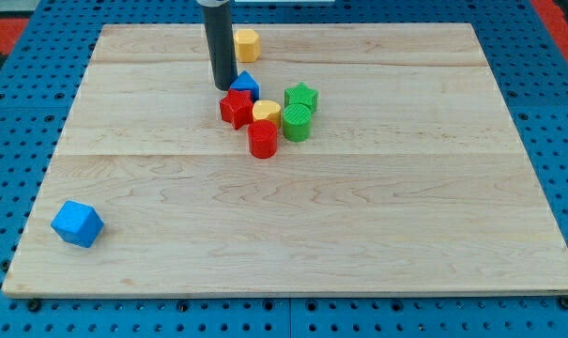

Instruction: Push the yellow hexagon vertical to the blue triangle

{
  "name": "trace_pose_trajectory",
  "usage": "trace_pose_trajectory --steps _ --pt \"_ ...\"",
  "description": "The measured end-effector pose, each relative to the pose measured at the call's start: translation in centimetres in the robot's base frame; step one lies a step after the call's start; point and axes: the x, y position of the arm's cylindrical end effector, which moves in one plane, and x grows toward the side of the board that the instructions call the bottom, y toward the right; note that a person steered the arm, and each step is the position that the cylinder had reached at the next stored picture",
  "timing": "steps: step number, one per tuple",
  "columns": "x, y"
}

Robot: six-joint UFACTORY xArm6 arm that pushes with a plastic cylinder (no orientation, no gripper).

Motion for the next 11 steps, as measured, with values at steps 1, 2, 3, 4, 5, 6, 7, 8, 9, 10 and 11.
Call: trace_pose_trajectory --steps 1,2,3,4,5,6,7,8,9,10,11 --pt "-0.1 0.8" --pt "-5.6 -0.8" --pt "-9.9 2.7" --pt "-10.8 5.4" --pt "-8.3 5.5" --pt "-8.8 12.9" --pt "-13.4 13.6" --pt "-13.6 13.3" --pt "-13.0 9.4" --pt "-5.3 3.7" --pt "0.2 0.2"
